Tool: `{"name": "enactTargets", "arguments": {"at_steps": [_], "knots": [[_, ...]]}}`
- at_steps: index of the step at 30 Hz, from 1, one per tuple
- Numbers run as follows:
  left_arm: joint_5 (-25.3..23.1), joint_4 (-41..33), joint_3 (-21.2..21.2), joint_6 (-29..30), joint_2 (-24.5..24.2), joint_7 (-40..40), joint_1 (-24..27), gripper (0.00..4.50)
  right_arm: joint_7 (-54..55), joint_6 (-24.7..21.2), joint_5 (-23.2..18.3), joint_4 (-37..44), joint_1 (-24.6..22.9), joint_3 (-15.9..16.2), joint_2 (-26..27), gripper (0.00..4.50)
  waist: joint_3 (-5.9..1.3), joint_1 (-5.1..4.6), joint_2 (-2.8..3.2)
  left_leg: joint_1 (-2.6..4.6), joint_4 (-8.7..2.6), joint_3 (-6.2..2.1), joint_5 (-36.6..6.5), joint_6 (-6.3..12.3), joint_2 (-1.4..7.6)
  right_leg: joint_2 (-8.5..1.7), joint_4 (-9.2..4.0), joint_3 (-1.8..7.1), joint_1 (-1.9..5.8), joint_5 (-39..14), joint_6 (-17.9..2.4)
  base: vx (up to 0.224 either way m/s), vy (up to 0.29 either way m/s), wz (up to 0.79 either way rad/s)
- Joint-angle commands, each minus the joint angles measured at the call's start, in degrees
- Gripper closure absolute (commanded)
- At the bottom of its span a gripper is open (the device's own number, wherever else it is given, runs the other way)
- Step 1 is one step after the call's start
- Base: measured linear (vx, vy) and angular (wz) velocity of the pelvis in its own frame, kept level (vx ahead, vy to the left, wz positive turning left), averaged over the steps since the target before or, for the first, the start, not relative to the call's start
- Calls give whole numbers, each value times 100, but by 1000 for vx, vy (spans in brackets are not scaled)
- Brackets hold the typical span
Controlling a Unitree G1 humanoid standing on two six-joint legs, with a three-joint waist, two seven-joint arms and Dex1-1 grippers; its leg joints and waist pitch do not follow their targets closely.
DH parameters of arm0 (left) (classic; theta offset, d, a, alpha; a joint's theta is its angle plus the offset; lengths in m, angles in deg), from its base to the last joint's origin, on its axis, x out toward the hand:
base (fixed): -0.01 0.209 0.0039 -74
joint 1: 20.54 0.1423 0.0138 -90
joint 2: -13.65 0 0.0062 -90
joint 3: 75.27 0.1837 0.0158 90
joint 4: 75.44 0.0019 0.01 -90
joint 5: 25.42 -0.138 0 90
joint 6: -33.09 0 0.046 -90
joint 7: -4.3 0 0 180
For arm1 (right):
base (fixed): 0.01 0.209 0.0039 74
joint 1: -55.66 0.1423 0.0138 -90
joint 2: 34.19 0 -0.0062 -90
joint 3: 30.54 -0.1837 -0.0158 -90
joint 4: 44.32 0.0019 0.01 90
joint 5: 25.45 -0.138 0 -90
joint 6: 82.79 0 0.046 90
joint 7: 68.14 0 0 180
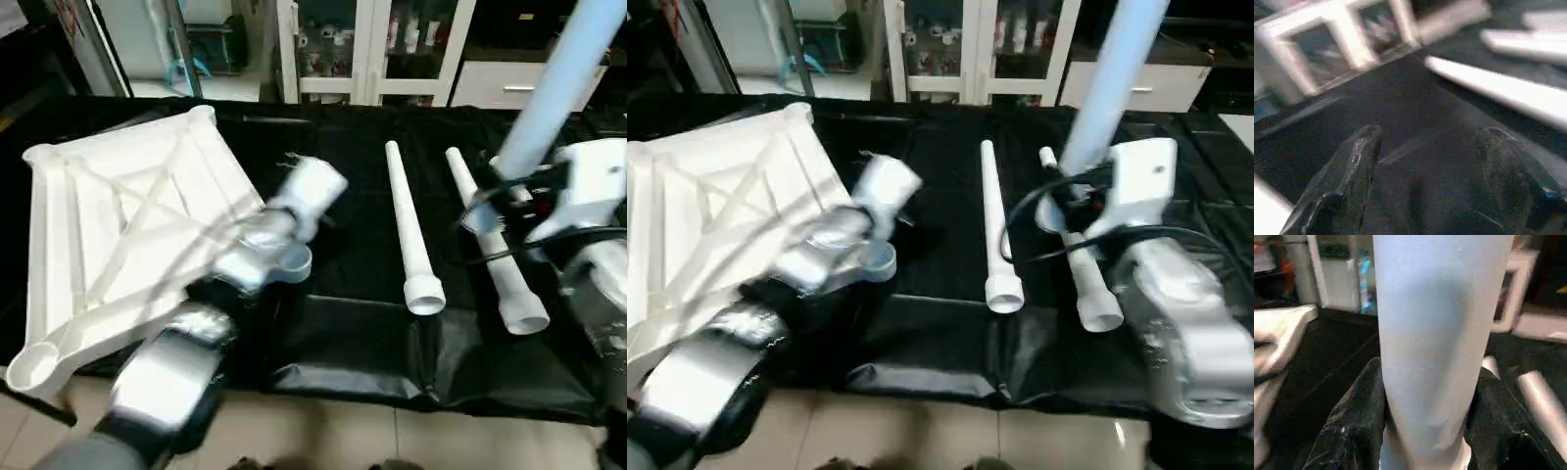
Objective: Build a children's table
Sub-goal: Pick table leg
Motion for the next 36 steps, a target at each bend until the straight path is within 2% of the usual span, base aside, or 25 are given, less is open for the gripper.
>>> {"name": "enactTargets", "arguments": {"at_steps": [1, 3, 4, 6, 7, 8, 9, 10, 12, 13, 15, 17, 18, 21, 22, 23, 25, 27, 28, 29, 31, 33, 34, 35, 36], "knots": [[228, -1038, -519, 307, -126, -289, 377, 103, 136, 109, 77, -77, 102, 267, 114, 262, -440, 31, -94, 110, -374, -107, -635, 447, 255, -400, -396, 196, 276, -757, -1421, 0, 0, 0], [270, -1519, -677, 357, -165, -339, 672, 103, 239, 323, 306, -194, 163, 402, 143, 262, -400, 74, -87, 117, -426, -117, -861, 250, 311, -431, -424, 203, 255, -1152, -1298, 0, 0, 0], [270, -1989, -773, 423, -192, -400, 994, 103, 270, 613, 504, -338, 196, 529, 166, 262, -401, 112, -110, 173, -420, -91, -1002, 118, 302, -404, -438, 207, 196, -1289, -1194, 0, 0, 0], [313, -2846, -913, 619, -192, -548, 1657, 103, 142, 893, 530, -496, 214, 641, 242, 262, -365, 112, -117, 125, -474, -105, -1100, 13, 313, -417, -431, 223, 219, -1370, -1075, 0, 0, 0], [305, -2907, -917, 642, -190, -560, 1706, 103, 127, 900, 522, -501, 214, 646, 250, 262, -361, 112, -101, 129, -477, -99, -1153, -16, 304, -404, -442, 226, 200, -1371, -998, 0, 0, 0], [257, -3257, -941, 775, -182, -628, 1983, 103, 37, 942, 476, -531, 217, 676, 300, 262, -369, 109, -255, 131, -474, -76, -1179, 8, 298, -392, -445, 224, 205, -1387, -960, 0, 0, 0], [199, -3581, -970, 895, -161, -692, 2308, 103, -53, 902, 387, -537, 210, 702, 362, 262, -365, 156, -234, 105, -484, -105, -1140, 34, 309, -460, -405, 238, 239, -1482, -925, 0, 0, 0], [94, -3906, -986, 1015, -128, -826, 2667, 103, -123, 917, 341, -557, 187, 750, 415, 262, -353, 138, -263, 115, -489, -85, -1177, 25, 310, -425, -448, 238, 189, -1571, -846, 0, 0, 0], [49, -4232, -958, 1004, -24, -942, 3050, 103, -206, 994, 278, -635, 151, 811, 473, 262, -335, 140, -278, 109, -526, -116, -1290, -49, 326, -422, -452, 236, 188, -1626, -755, 0, 0, 0], [52, -4260, -951, 994, -10, -949, 3082, 103, -215, 1005, 268, -647, 148, 815, 481, 262, -329, 140, -271, 139, -532, -113, -1419, -139, 320, -399, -472, 244, 149, -1633, -697, 0, 0, 0], [83, -4369, -789, 971, 96, -933, 3153, 103, -251, 1153, 286, -758, 111, 853, 508, 262, -313, 157, -387, 189, -551, -101, -1707, -274, 313, -378, -502, 255, 106, -1684, -617, 0, 0, 0], [117, -4485, -615, 1109, 131, -847, 3118, 103, -357, 1210, 263, -855, 99, 890, 508, 262, -316, 177, -417, 154, -564, -117, -1688, -287, 314, -409, -466, 260, 149, -1651, -594, 0, 0, 0], [142, -4592, -575, 1291, 166, -864, 3058, 103, -507, 1208, 178, -920, 102, 898, 545, 262, -307, 193, -400, 163, -568, -119, -1702, -310, 318, -407, -473, 266, 127, -1636, -560, 0, 0, 0], [179, -4729, -602, 1546, 204, -904, 3021, 103, -671, 1190, 88, -1006, 106, 906, 612, 262, -312, 202, -483, 118, -562, -124, -1607, -303, 301, -422, -457, 270, 167, -1560, -523, 0, 0, 0], [197, -4745, -609, 1581, 197, -883, 3023, 103, -701, 1203, 87, -1036, 95, 927, 623, 262, -318, 207, -478, 116, -552, -122, -1521, -289, 297, -424, -442, 273, 169, -1487, -536, 0, 0, 0], [232, -4766, -621, 1614, 191, -853, 3036, 103, -727, 1250, 103, -1074, 78, 971, 621, 262, -323, 227, -352, 119, -544, -136, -1441, -315, 289, -429, -425, 279, 168, -1375, -569, 0, 0, 0], [242, -4775, -623, 1630, 167, -817, 3068, 103, -727, 1325, 162, -1088, 50, 1035, 602, 262, -334, 209, -433, 117, -539, -122, -1434, -332, 289, -401, -428, 272, 186, -1199, -601, 0, 0, 0], [223, -4803, -578, 1661, 128, -773, 3100, 103, -697, 1367, 166, -1077, 7, 1027, 616, 262, -317, 211, -429, 193, -568, -125, -1936, -361, 294, -410, -458, 265, 205, -1701, -568, 0, 0, 0], [223, -4805, -575, 1662, 126, -769, 3101, 103, -695, 1369, 166, -1076, 4, 1025, 617, 262, -314, 220, -324, 239, -583, -146, -2145, -398, 296, -404, -459, 251, 201, -1865, -556, 0, 0, 0], [212, -4837, -538, 1687, 105, -750, 3106, 103, -680, 1385, 153, -1070, -28, 993, 637, 262, -295, 174, -383, 311, -608, -144, -2642, -380, 293, -360, -524, 210, 199, -2295, -507, 0, 0, 0], [235, -4919, -487, 1770, 91, -704, 3092, 103, -701, 1420, 169, -1076, -81, 944, 656, 262, -226, 153, -334, 504, -631, -132, -3340, -226, 257, -311, -668, 115, 205, -3156, -510, 0, 0, 0], [240, -4977, -488, 1856, 72, -729, 3076, 103, -732, 1463, 190, -1093, -116, 941, 665, 262, -184, 131, -345, 630, -626, -138, -3543, -181, 234, -314, -802, 57, 232, -3608, -432, 0, 0, 0], [249, -4980, -506, 1873, 62, -741, 3076, 103, -734, 1488, 206, -1095, -136, 961, 673, 262, -155, 113, -318, 643, -661, -162, -3577, -183, 243, -315, -830, 28, 287, -3699, -398, 0, 0, 0], [255, -4980, -518, 1879, 56, -748, 3078, 103, -734, 1504, 217, -1095, -150, 975, 677, 262, -163, 106, -332, 617, -678, -167, -3520, -177, 241, -325, -829, 29, 345, -3674, -388, 62, 8, -11], [272, -4985, -527, 1884, 54, -739, 3086, 103, -736, 1506, 215, -1084, -163, 983, 685, 262, -198, 104, -357, 540, -705, -165, -3218, -132, 229, -352, -794, 70, 449, -3486, -431, 77, 8, -10]]}}
